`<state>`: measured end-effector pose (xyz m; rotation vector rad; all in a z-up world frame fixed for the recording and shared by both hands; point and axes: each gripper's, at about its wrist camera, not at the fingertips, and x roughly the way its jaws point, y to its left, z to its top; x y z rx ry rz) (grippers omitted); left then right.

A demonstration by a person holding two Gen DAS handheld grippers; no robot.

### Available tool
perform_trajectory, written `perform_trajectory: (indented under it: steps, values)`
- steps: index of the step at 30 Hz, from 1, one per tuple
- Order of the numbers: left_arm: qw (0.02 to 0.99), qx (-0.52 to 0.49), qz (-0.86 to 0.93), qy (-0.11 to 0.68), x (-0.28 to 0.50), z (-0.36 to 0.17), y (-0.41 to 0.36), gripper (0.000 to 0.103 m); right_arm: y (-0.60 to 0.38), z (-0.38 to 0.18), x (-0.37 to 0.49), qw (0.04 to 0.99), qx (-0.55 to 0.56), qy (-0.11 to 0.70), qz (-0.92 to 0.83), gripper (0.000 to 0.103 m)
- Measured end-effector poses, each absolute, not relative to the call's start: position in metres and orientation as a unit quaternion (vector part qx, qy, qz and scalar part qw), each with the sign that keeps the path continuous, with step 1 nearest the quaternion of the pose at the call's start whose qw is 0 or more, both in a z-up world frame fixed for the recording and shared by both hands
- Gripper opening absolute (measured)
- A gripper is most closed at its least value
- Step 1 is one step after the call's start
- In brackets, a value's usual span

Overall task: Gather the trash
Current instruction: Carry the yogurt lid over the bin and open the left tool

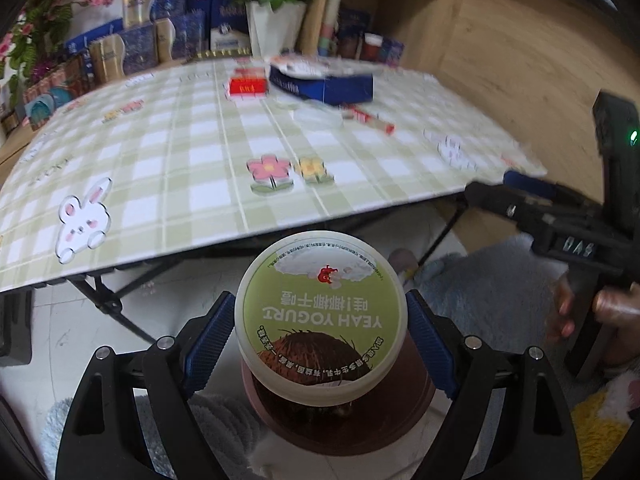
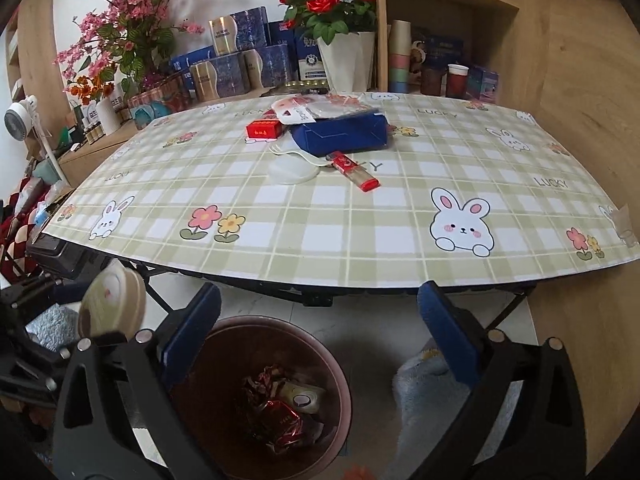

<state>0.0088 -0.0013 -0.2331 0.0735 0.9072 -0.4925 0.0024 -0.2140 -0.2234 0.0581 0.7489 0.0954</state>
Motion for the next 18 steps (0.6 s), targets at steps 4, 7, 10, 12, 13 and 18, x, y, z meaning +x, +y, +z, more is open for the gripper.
perform_trajectory:
  steps: [4, 7, 10, 12, 13, 18]
  values:
    - [0.861, 0.032, -0.236, 0.450, 0.0114, -0.2426, -0.0031, 0.083, -0.2121, -0.2264, 0.0029, 0.927, 0.027, 0.371, 0.051, 0.097]
    - [0.858, 0.021, -0.237, 0.455, 0.0133, -0.2444, -0.0007, 0.083, -0.2107, -0.2266, 0.0032, 0.927, 0.026, 0.372, 0.050, 0.097]
    - [0.856, 0.010, -0.242, 0.457, 0.0141, -0.2451, 0.0017, 0.083, -0.2104, -0.2273, 0.0032, 0.925, 0.028, 0.375, 0.052, 0.097]
    - [0.856, 0.009, -0.242, 0.456, 0.0142, -0.2449, 0.0025, 0.083, -0.2106, -0.2284, 0.0046, 0.924, 0.029, 0.377, 0.053, 0.097]
    - [0.856, 0.008, -0.243, 0.456, 0.0143, -0.2449, 0.0027, 0.083, -0.2101, -0.2288, 0.0046, 0.924, 0.028, 0.378, 0.053, 0.097]
    - [0.854, 0.009, -0.245, 0.459, 0.0147, -0.2455, 0.0007, 0.083, -0.2104, -0.2296, 0.0056, 0.923, 0.030, 0.380, 0.052, 0.097]
